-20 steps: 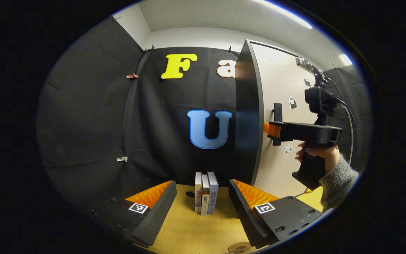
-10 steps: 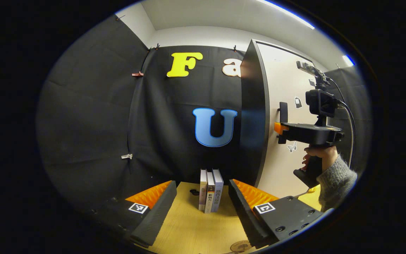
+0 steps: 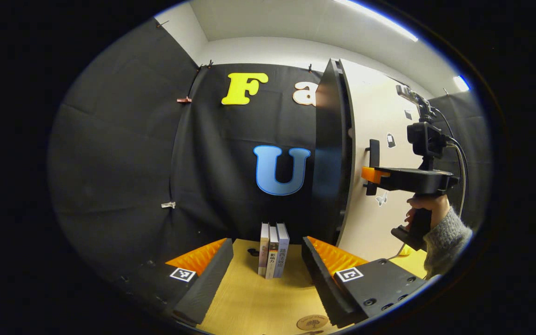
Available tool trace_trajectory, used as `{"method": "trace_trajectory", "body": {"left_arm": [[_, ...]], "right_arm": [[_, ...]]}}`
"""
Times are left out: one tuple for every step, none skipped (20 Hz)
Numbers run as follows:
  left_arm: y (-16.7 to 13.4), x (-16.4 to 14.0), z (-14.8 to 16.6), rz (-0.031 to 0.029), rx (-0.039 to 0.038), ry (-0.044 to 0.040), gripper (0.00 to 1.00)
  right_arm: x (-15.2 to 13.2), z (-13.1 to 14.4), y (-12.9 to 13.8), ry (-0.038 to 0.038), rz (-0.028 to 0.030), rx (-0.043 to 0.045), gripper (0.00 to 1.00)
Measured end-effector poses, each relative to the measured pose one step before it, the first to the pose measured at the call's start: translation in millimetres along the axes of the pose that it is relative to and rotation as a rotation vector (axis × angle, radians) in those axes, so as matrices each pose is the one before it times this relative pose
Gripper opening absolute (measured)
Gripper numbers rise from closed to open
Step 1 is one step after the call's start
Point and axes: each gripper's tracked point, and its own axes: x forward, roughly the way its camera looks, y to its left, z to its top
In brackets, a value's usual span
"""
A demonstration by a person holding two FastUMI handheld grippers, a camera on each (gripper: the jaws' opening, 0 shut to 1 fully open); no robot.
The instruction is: Open the cabinet door with the right hand, grasp the bottle in the cabinet with the left hand and place it on the coaster, then close the cabinet door with the right hand.
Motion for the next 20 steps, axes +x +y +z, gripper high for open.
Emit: {"method": "trace_trajectory", "body": {"left_arm": [[-2.0, -1.51, 0.72, -0.0074, -0.00141, 0.00083, 0.94], [-2.64, -2.67, 0.73, -0.00905, -0.00313, -0.00186, 0.94], [-3.41, -5.16, 1.63, -0.00642, -0.00434, -0.00244, 0.94], [-4.33, -11.04, -1.58, -0.00323, -0.00072, 0.00029, 0.94], [-3.68, -5.67, 0.52, -0.00296, 0.003, -0.00231, 0.94], [-3.77, -3.19, 1.08, -0.00248, 0.00621, -0.0023, 0.94], [-3.58, -3.42, 1.68, -0.00318, 0.00784, -0.00331, 0.94], [-2.02, -3.62, 2.68, -0.00454, 0.0075, -0.00281, 0.94], [-3.13, -2.16, 2.75, -0.00507, 0.00533, -0.00319, 0.94], [-4.55, -2.45, 1.05, -0.00749, 0.00249, -0.00193, 0.94], [-5.72, -1.71, 1.81, -0.01002, -0.00132, -0.00151, 0.94], [-6.35, -2.86, -0.16, -0.01013, -0.00489, 0.00212, 0.94], [-3.71, -0.68, 0.45, -0.01317, -0.00699, 0.00309, 0.94], [-4.12, 1.48, 0.85, -0.01381, -0.0051, 0.00065, 0.94], [-6.03, -0.38, 3.24, -0.01269, -0.00159, -0.00062, 0.94], [-13.69, -5.14, 0.35, -0.01396, 0.001, -0.001, 0.94], [-11.97, -8.04, -0.51, -0.01543, 0.00257, -0.00039, 0.93], [-10.58, -6.5, -2.06, -0.0164, 0.00265, -0.00076, 0.9], [-9.02, -3.26, -0.18, -0.01771, 0.00183, 0.00083, 0.93], [-7.87, 0.01, -0.79, -0.0189, -0.00063, -0.00084, 0.9]], "right_arm": [[-3.68, 1.12, 0.09, 0.00152, 0.01097, 0.0113, 0.13], [-3.91, 0.44, 0.35, 0.00397, 0.00998, 0.01152, 0.13], [-5.44, 1.62, 0.2, -0.00063, 0.0083, -0.00059, 0.13], [-6.41, 0.84, -0.31, 0.00193, 0.0037, -0.00666, 0.13], [-8.34, 0.1, -1.27, 0.00127, 0.00287, -0.00144, 0.13], [-8.43, -0.03, -1.98, 0.00449, 0.00514, 0.00238, 0.13], [-8.24, 0.58, -3.2, 0.00161, 0.00636, 0.00284, 0.13], [-7.92, 0.86, -1.78, 0.00515, 0.00619, 0.00176, 0.13], [-5.41, 0.72, -1.32, 0.00331, 0.00485, 0.00107, 0.13], [-6.7, 1.17, -2.09, 0.0012, 0.00524, -0.00148, 0.13], [-5.63, 0.58, -2.15, 0.00346, 0.00562, 0.00062, 0.13], [-5.82, 0.46, -2.2, 0.00731, 0.007, 0.00515, 0.13], [-6.45, 0.63, -2.11, 0.00461, 0.00873, 0.00596, 0.13], [-7.74, 1.02, -2.39, 0.00364, 0.0077, 0.00246, 0.13], [-7.5, 0.34, -3.34, 0.0045, 0.00733, -0.00616, 0.13], [-6.92, 0.96, -3.51, 0.00342, 0.00289, -0.0062, 0.13], [-8.3, 0.6, -3.89, 0.00686, 0.00304, -0.00175, 0.13], [-6.87, 0.4, -3.94, 0.00787, 0.00324, 0.00453, 0.13], [-7.43, 0.22, -4.35, 0.00707, 0.00291, 0.00513, 0.13], [-7.66, 0.7, -4.58, 0.00468, 0.0017, 0.00541, 0.13]]}}
